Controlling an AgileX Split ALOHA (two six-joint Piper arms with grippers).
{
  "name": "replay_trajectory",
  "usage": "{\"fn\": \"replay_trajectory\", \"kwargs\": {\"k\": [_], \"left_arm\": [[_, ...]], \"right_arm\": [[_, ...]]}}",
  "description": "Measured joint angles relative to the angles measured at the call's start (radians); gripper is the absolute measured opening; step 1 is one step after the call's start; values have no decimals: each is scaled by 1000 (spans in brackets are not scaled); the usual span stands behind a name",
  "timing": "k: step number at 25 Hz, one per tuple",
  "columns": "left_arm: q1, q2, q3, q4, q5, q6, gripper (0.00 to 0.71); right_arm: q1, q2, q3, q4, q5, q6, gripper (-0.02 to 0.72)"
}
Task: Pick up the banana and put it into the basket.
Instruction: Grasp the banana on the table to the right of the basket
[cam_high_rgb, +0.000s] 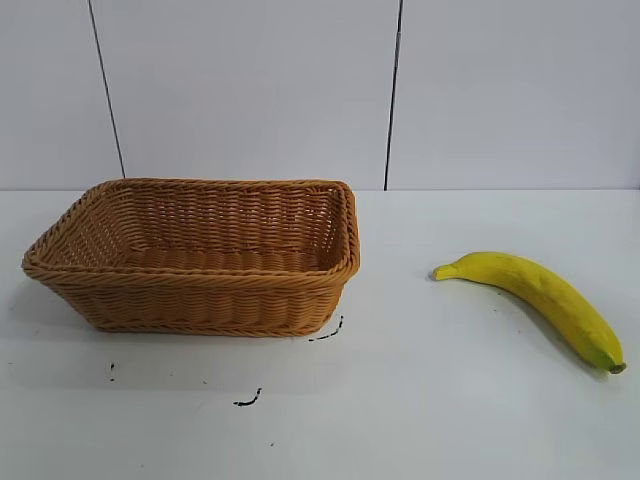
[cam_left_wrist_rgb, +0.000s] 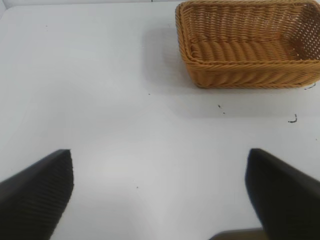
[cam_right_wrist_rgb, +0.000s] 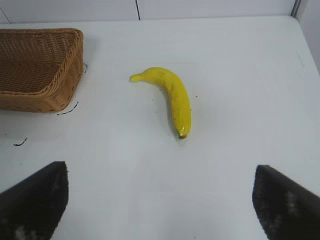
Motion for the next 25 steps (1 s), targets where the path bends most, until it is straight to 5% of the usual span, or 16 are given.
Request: {"fn": "replay_trajectory", "kwargs": {"k": [12, 19, 25], "left_arm": [[0, 0, 0, 0, 0, 0, 693], [0, 0, 0, 0, 0, 0, 693], [0, 0, 0, 0, 0, 0, 693]], "right_arm": [[0, 765, -336, -6, 83, -18, 690], [0, 1106, -591, -7, 172, -121, 690], [30, 1310, -774, -15, 170, -266, 690]]}}
